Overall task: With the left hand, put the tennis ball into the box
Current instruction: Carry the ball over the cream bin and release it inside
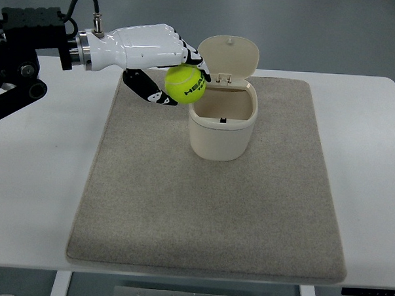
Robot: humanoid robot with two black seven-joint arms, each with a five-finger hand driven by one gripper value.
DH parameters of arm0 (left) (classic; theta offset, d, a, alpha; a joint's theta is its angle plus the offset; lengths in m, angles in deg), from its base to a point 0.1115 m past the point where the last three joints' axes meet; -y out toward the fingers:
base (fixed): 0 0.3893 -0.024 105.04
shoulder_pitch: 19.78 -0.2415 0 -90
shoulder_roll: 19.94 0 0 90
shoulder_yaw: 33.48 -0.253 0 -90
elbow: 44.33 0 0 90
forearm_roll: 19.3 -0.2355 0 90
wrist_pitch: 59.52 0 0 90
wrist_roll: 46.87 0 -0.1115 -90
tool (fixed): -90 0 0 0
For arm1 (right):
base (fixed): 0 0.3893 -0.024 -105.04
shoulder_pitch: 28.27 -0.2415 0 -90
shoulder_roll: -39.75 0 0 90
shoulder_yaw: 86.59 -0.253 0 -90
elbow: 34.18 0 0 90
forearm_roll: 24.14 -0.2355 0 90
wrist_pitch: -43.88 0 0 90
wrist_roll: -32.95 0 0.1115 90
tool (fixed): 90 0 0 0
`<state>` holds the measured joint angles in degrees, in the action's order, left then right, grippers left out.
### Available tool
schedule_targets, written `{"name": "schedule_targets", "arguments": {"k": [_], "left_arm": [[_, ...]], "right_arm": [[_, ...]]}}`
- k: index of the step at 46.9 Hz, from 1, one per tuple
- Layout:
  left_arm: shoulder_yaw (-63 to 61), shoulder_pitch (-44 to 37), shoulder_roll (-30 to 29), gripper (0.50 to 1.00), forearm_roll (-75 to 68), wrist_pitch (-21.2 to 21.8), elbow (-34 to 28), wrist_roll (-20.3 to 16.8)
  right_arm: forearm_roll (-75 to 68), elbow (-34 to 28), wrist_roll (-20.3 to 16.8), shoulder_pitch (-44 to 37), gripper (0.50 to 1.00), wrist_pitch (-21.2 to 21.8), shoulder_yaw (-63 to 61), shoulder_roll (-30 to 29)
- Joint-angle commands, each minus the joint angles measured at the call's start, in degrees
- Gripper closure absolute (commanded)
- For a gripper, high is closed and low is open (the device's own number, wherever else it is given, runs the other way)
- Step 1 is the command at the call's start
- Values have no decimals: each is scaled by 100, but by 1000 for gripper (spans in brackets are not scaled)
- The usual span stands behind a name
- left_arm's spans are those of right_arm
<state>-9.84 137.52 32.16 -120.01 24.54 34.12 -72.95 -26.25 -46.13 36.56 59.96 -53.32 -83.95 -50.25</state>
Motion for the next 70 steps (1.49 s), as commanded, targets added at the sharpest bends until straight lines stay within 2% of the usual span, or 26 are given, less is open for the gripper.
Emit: {"name": "schedule_targets", "arguments": {"k": [1,26,28,34,39,42,46,48,49,52,55,70], "left_arm": [[-26,73,151,1000,-212,6,-49,6],[-26,169,1162,1000,-871,41,-911,67],[-26,169,1215,952,-898,50,-955,68],[-26,152,1259,872,-924,50,-999,76],[-26,143,1259,827,-916,50,-1051,76],[-17,134,1259,750,-907,59,-1104,76],[-17,99,1259,707,-898,85,-1104,76],[-17,90,1259,635,-872,155,-1113,76],[-17,82,1259,619,-863,190,-1104,76],[-26,64,1259,609,-854,278,-1104,76],[-26,55,1259,570,-845,314,-1104,76],[-26,55,1127,547,-828,287,-946,32]], "right_arm": [[0,0,-1,1,599,0,0,0],[0,0,-1,1,599,0,0,0],[0,0,-1,1,599,0,0,0],[0,0,-1,1,599,0,0,0],[0,0,-1,1,599,-9,0,0],[0,0,-1,1,599,0,0,0],[0,0,-1,1,599,-9,0,0],[0,0,-1,1,599,0,0,0],[0,0,-1,1,599,0,0,0],[0,0,-1,1,597,0,0,0],[0,0,-1,1,599,0,0,0],[0,0,-1,1,599,0,0,0]]}}
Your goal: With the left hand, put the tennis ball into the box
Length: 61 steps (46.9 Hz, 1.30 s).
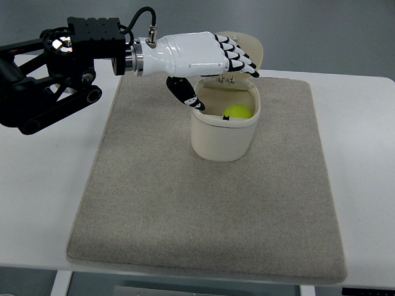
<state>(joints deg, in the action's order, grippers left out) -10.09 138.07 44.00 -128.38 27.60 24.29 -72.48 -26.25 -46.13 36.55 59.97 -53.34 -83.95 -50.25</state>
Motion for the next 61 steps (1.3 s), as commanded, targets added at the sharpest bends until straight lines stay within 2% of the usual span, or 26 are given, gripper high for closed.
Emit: {"name": "schedule_targets", "arguments": {"k": [1,11,19,27,32,40,43,51,61], "left_arm": [[-1,0,-83,538,10,-19,64,-24],[-80,0,-610,534,220,-81,512,-41],[-247,8,-1094,504,967,-151,758,-41],[-282,0,-1586,504,1784,-449,837,-41],[-274,0,-1841,506,2978,-757,776,-24],[-283,-88,-1964,506,5061,-1556,161,11],[-283,-150,-1938,506,5694,-1724,-67,29],[-274,-378,-1859,506,7092,-1777,-744,38],[-274,-817,-1332,504,8561,-1874,-1728,47]], "right_arm": [[0,0,0,0,599,2,0,0],[0,0,0,0,599,2,0,0],[0,0,0,0,599,2,0,0],[0,0,0,0,599,2,0,0],[0,0,0,0,599,2,0,0],[0,0,0,0,597,-7,0,0],[0,0,0,0,599,2,0,0],[0,0,0,0,599,2,0,0],[0,0,0,0,599,2,0,0]]}}
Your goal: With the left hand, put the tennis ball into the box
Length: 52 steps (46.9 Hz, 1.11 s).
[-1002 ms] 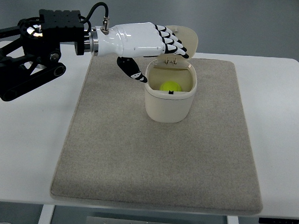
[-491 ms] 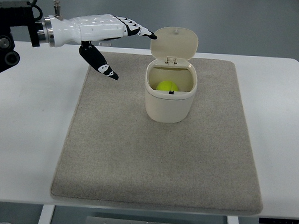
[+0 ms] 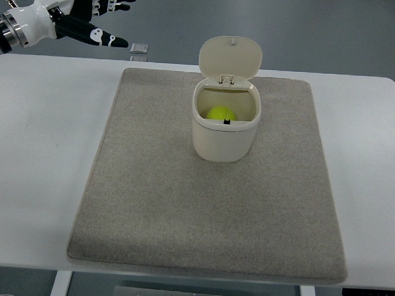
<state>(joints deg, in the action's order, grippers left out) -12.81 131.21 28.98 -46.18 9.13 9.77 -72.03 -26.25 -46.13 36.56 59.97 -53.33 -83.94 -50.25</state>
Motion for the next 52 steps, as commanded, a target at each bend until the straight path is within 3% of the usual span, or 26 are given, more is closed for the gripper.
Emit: {"name": "schedule_targets", "arguments": {"k": [1,12,32,42,52], "left_arm": [[-2,-157,206,506,420,-35,-364,2],[16,-386,689,506,1229,-272,-1050,133],[367,-650,1269,506,3557,-1365,-2052,1759],[780,-843,1261,504,4455,-1365,-2132,2805],[1018,-931,1261,504,4499,-1365,-2088,2938]], "right_arm": [[0,0,0,1,599,1,0,0],[0,0,0,1,599,1,0,0],[0,0,0,1,599,1,0,0],[0,0,0,1,599,1,0,0],[0,0,0,1,599,1,0,0]]}}
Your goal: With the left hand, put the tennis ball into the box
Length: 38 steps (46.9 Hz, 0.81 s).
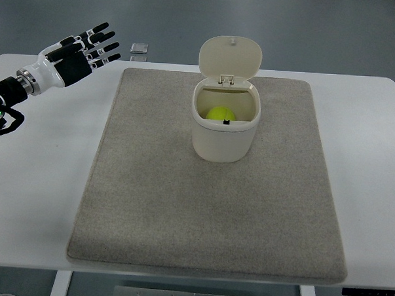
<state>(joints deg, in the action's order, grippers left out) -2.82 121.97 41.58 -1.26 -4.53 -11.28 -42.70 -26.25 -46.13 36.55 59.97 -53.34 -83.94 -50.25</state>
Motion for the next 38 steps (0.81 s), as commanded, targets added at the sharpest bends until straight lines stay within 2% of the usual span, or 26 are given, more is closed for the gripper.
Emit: {"name": "schedule_targets", "arguments": {"k": [1,38], "left_arm": [[27,-16,0,504,7,1,25,4],[361,-288,-149,504,-46,1,25,-31]], "right_arm": [[0,0,0,0,599,-7,-1,0],[0,0,0,0,599,1,-1,0]]}}
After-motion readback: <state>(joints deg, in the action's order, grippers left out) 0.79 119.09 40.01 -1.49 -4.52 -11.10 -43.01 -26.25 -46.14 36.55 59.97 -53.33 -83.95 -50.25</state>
